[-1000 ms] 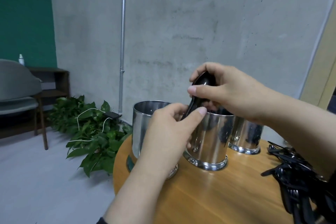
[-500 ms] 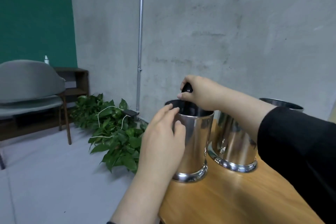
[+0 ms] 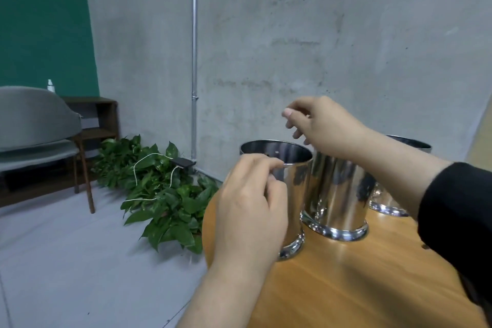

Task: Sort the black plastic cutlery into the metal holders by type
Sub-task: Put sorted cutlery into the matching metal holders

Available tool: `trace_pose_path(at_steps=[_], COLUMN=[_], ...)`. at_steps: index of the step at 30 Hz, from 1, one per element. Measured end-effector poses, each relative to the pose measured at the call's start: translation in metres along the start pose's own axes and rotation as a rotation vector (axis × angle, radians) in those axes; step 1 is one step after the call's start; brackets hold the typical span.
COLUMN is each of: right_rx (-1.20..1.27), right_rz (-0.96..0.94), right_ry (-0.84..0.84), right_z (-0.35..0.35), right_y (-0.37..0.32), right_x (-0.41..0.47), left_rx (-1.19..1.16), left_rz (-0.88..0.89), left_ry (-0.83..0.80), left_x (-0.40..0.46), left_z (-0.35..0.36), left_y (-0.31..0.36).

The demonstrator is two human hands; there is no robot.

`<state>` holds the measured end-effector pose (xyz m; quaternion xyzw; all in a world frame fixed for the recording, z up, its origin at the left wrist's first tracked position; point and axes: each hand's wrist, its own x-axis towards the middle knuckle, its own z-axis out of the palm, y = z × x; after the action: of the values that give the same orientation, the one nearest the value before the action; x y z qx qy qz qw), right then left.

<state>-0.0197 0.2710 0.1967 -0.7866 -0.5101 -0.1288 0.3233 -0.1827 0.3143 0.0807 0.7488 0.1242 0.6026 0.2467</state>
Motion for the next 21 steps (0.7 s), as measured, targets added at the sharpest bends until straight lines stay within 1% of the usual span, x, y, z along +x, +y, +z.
trace_pose_path(at_steps=[3,6,8,10,13,15,18,21], right_rx=[0.007,-0.091,-0.172,-0.247,-0.343,-0.377,-0.373,-0.345], right_rz=[0.017,0.061,0.117,0.2,0.309,0.316,0.297,0.308], right_ry=[0.18,0.24,0.249,0.249,0.199,0.158,0.15,0.119], right_z=[-0.042,-0.086,-0.113,-0.137,-0.162,-0.169,-0.169,-0.168], right_y=[0.024,0.061,0.095,0.132,0.175,0.192,0.214,0.229], right_x=[-0.046,-0.117,-0.17,-0.222,-0.29,-0.322,-0.353,-0.363], left_rx=[-0.095,-0.146,-0.16,-0.139,-0.038,0.01,0.055,0.061], left_rz=[0.089,0.104,0.08,0.082,0.159,0.198,0.244,0.284], left_ry=[-0.093,-0.251,-0.386,-0.561,-0.776,-0.888,-0.982,-0.989], left_x=[-0.008,-0.022,-0.031,-0.039,-0.045,-0.048,-0.057,-0.068], left_z=[0.02,0.046,0.067,0.089,0.13,0.162,0.206,0.241], left_y=[0.026,0.058,0.081,0.105,0.136,0.149,0.156,0.162])
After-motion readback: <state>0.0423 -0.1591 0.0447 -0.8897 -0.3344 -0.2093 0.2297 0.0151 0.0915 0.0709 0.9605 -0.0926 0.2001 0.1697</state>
